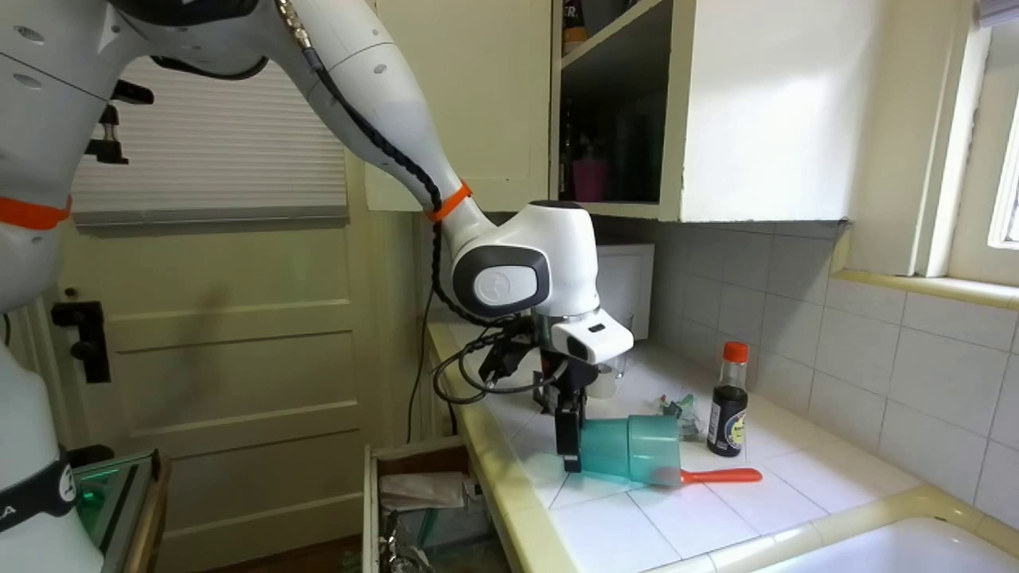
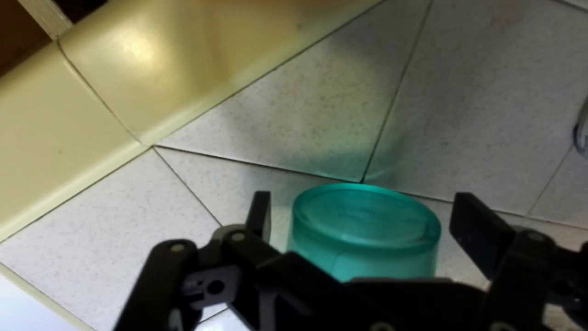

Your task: Put the blue cup on the middle shelf of the cabinet on the right.

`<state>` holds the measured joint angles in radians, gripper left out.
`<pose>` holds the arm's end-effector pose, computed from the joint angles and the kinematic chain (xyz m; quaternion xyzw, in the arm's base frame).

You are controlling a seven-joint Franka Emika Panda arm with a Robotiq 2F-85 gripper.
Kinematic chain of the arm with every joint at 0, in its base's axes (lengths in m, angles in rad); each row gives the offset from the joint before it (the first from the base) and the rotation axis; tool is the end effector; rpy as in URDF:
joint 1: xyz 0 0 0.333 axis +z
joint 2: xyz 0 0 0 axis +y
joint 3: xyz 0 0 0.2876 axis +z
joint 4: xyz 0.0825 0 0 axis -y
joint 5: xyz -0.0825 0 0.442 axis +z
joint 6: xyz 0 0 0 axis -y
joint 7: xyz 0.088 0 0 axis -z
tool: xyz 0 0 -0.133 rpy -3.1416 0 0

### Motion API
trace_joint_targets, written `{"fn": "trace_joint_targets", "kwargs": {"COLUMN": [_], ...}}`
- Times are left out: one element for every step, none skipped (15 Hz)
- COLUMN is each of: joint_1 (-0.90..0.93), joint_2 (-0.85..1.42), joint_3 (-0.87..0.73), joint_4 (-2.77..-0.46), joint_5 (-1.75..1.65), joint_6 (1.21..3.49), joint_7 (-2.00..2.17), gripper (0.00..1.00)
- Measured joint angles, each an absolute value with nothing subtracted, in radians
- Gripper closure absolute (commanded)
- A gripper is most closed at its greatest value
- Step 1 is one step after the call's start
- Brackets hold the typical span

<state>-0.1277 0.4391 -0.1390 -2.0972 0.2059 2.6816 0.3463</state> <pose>0.5990 -0.1721 0.1255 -0.9232 0.3758 -0.0755 0.0266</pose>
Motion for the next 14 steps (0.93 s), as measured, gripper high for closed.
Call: {"fn": "trace_joint_targets", "kwargs": {"joint_1": [-0.122, -0.119, -0.119, -0.119, -0.119, -0.119, -0.119, -0.119, -0.119, -0.119, -0.119, -0.119, -0.119, -0.119], "joint_2": [0.439, 0.439, 0.439, 0.439, 0.439, 0.439, 0.439, 0.439, 0.439, 0.439, 0.439, 0.439, 0.439, 0.44], "joint_3": [-0.143, -0.144, -0.144, -0.144, -0.144, -0.144, -0.145, -0.145, -0.146, -0.148, -0.15, -0.152, -0.154, -0.155], "joint_4": [-2.096, -2.096, -2.095, -2.095, -2.095, -2.095, -2.094, -2.093, -2.092, -2.091, -2.089, -2.088, -2.085, -2.083], "joint_5": [0.206, 0.205, 0.205, 0.205, 0.205, 0.205, 0.205, 0.205, 0.205, 0.205, 0.205, 0.205, 0.205, 0.205], "joint_6": [2.682, 2.682, 2.682, 2.682, 2.682, 2.682, 2.682, 2.682, 2.682, 2.682, 2.682, 2.682, 2.682, 2.682], "joint_7": [0.362, 0.366, 0.366, 0.365, 0.365, 0.365, 0.365, 0.365, 0.365, 0.367, 0.367, 0.367, 0.367, 0.367], "gripper": [0.0, 0.0, 0.0, 0.0, 0.0, 0.0, 0.0, 0.0, 0.0, 0.0, 0.0, 0.0, 0.0, 0.1]}}
